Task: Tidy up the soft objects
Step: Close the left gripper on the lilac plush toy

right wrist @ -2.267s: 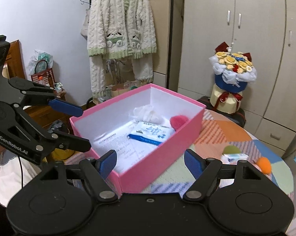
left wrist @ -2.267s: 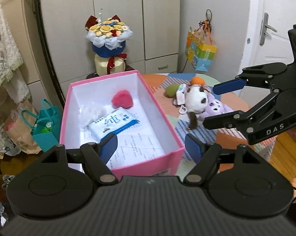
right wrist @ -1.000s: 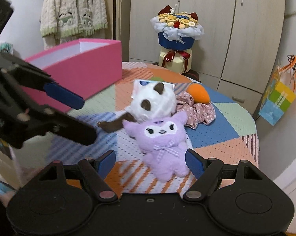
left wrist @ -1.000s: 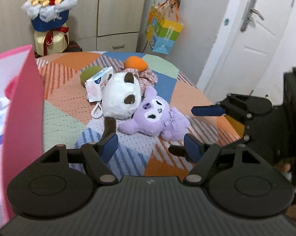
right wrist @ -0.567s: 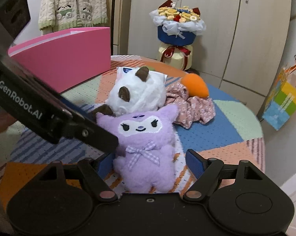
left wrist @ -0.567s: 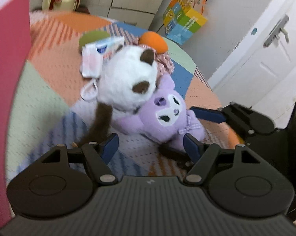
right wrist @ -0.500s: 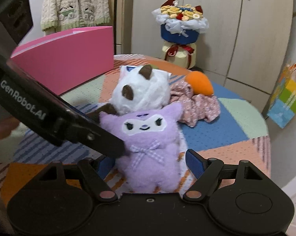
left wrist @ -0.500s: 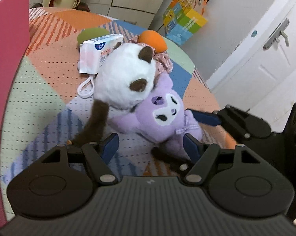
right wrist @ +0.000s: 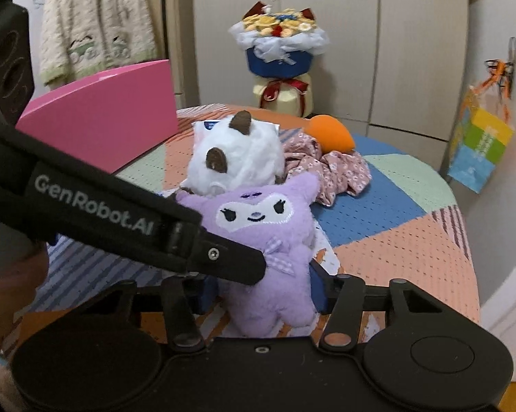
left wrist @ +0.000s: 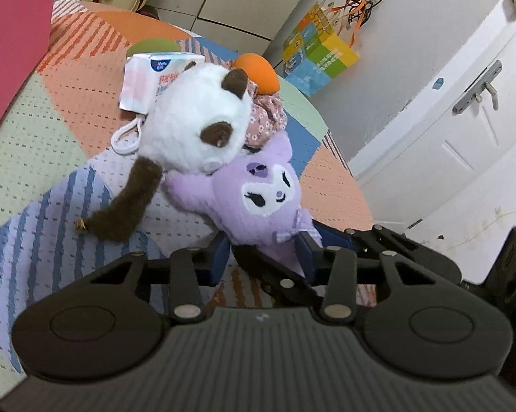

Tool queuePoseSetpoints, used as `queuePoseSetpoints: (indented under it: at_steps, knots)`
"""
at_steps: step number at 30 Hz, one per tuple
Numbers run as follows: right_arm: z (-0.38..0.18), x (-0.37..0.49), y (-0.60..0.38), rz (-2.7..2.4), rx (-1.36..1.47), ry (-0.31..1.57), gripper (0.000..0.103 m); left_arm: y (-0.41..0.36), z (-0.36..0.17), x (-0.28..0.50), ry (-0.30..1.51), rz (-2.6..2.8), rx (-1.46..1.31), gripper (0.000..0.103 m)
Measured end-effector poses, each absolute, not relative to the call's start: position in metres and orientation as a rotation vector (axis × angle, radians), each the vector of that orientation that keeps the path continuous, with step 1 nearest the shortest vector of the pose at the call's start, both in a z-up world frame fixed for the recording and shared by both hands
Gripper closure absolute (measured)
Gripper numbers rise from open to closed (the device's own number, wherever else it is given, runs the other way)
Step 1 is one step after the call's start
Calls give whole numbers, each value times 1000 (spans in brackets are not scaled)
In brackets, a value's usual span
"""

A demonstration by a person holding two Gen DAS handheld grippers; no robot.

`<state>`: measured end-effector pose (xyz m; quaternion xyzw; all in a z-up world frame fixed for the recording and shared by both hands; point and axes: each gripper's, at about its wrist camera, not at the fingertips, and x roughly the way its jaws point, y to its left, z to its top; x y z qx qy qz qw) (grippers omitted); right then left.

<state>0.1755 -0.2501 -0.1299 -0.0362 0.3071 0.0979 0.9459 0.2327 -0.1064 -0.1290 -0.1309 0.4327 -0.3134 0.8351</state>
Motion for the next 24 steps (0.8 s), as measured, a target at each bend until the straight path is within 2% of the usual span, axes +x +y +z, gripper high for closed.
queuePoseSetpoints:
  at_steps: [4, 24]
  knots:
    - [-128, 167, -244, 160, -58, 627, 47, -107, -124, 222, 911, -671, -245, 66]
    - [-115, 110, -218, 193, 28, 705, 47, -88, -101, 160, 953, -663, -82, 66]
